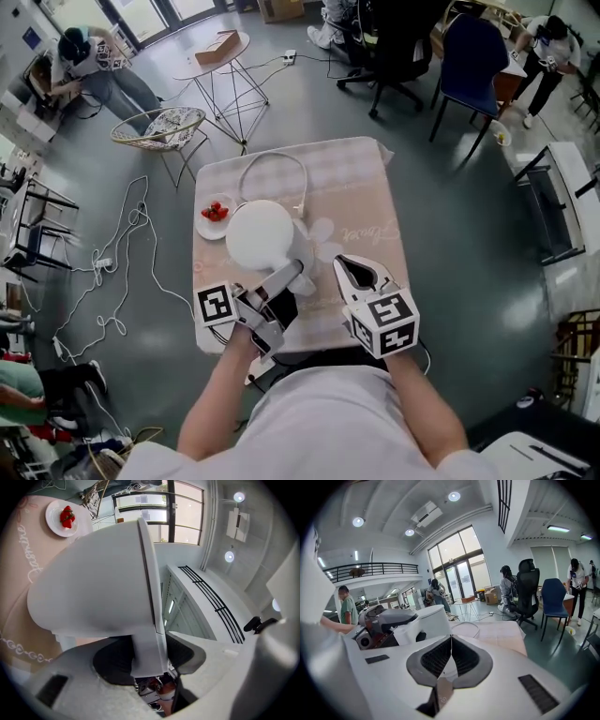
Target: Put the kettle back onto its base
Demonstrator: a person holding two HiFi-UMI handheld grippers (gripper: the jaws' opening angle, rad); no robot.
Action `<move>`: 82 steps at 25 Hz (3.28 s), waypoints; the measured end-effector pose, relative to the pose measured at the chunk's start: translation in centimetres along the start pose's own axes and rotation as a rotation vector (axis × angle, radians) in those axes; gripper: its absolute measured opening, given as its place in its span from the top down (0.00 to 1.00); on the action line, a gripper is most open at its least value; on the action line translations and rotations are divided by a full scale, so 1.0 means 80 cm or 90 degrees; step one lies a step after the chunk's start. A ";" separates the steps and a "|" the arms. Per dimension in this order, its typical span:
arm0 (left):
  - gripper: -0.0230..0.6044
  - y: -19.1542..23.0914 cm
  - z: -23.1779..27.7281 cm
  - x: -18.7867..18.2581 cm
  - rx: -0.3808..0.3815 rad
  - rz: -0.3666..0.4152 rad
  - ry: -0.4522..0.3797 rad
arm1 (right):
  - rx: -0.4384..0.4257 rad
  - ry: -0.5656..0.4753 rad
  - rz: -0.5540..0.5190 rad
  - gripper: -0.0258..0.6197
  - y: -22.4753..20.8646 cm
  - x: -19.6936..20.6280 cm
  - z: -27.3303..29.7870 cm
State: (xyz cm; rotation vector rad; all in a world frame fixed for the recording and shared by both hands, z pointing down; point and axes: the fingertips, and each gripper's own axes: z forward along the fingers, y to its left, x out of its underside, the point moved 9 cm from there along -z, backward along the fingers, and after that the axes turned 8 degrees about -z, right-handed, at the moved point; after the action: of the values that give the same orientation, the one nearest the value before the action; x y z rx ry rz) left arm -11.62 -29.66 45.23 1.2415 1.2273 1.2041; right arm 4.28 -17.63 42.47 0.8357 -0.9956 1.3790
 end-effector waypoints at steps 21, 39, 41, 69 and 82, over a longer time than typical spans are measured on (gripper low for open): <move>0.64 0.014 0.003 0.000 0.016 -0.010 0.026 | -0.001 0.022 0.002 0.95 0.000 0.006 0.006; 0.40 0.031 -0.003 0.003 0.040 0.006 0.051 | -0.030 0.075 -0.031 0.95 0.017 0.004 0.019; 0.36 0.033 -0.012 0.005 0.030 0.001 0.041 | -0.036 0.080 -0.036 0.95 0.019 0.003 0.020; 0.72 -0.048 -0.048 0.110 -0.290 0.417 -0.217 | -0.197 -0.003 -0.085 0.95 0.028 -0.014 -0.045; 0.95 -0.075 0.002 0.216 -0.431 0.608 -0.240 | -0.281 -0.031 -0.094 0.96 0.023 0.003 -0.117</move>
State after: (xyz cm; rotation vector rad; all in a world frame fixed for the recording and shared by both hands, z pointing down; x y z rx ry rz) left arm -11.68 -12.32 39.46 1.4377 -0.1511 1.7316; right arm 3.15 -8.83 39.00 0.5987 -1.1942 0.9658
